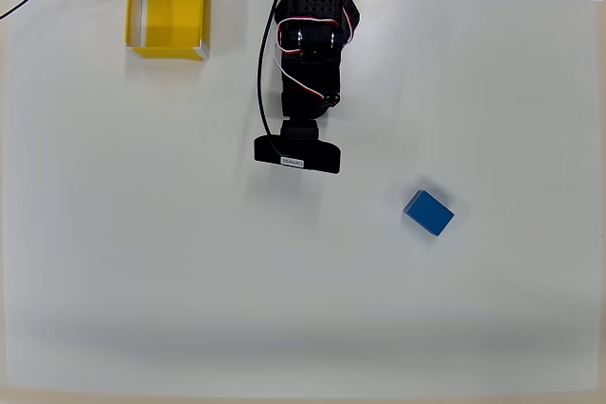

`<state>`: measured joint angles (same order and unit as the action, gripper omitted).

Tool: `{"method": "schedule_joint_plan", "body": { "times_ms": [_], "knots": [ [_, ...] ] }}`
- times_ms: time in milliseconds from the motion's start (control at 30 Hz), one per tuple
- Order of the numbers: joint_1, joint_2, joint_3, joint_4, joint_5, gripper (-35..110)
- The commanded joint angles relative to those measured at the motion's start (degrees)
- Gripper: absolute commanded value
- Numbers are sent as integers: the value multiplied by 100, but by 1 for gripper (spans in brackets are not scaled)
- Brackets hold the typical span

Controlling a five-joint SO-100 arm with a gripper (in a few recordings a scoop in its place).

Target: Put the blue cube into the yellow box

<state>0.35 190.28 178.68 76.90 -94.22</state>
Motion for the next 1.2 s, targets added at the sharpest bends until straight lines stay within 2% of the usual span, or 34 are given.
{"method": "schedule_joint_plan", "body": {
  "times_ms": [0, 300, 500, 833, 1167],
  "knots": [
    [-352, 123, 149, 105, 26, 0],
    [-439, 132, 149, 105, 26, 0],
    [-360, -334, -79, -264, -589, 4],
    [-316, -3595, -2593, -2654, -642, 32],
    [-967, -6469, -5036, -3604, -510, 44]
  ]
}}
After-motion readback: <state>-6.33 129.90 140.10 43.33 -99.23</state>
